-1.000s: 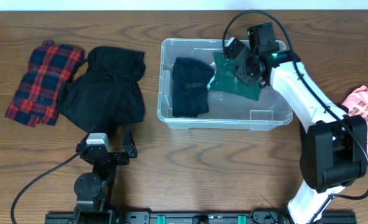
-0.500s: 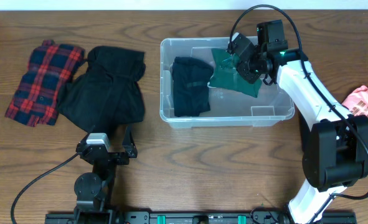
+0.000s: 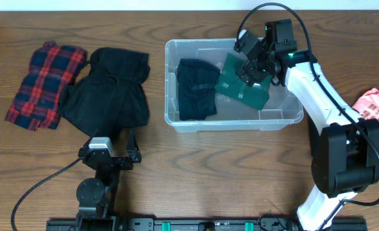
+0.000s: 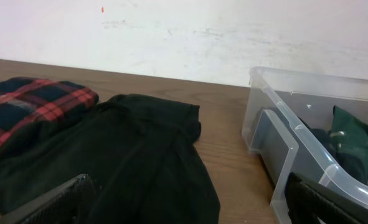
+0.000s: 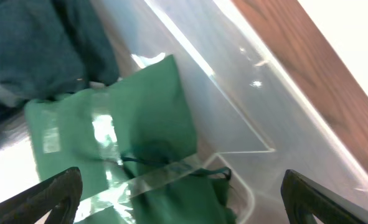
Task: Pack container
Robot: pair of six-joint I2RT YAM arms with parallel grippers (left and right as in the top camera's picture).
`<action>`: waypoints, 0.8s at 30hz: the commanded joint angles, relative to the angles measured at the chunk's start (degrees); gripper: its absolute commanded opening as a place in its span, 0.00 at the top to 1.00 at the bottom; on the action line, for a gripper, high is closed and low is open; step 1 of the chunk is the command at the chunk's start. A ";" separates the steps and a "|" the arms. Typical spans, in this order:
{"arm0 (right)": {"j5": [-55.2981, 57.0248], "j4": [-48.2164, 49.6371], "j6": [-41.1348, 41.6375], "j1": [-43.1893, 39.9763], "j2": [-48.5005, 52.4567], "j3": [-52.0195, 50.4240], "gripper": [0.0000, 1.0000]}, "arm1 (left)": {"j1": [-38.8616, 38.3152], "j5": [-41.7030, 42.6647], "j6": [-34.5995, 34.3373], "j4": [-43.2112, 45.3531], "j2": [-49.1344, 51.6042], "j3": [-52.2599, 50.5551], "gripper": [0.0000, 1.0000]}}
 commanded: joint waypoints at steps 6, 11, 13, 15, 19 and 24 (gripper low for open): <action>3.43 -5.05 1.75 1.75 -5.84 0.22 0.23 | -0.28 -0.87 -0.11 -2.03 -0.35 -0.96 0.02; 3.37 -12.31 11.02 3.10 -7.87 0.22 0.91 | -0.28 -0.87 -0.11 -2.03 -0.35 -0.96 0.02; 3.37 -14.78 18.01 3.28 -7.76 0.20 0.99 | -0.28 -0.90 -0.11 -2.03 -0.35 -0.96 0.02; 3.37 -17.16 24.30 3.41 -7.39 0.17 0.99 | -0.28 -0.87 -0.11 -2.03 -0.35 -0.96 0.02; 3.37 -19.82 32.35 3.41 -6.91 -0.02 0.99 | -0.28 -0.87 -0.11 -2.03 -0.35 -0.96 0.02; 3.37 -20.13 37.66 3.41 -6.27 -0.02 0.99 | -0.28 -0.87 -0.11 -2.03 -0.35 -0.96 0.02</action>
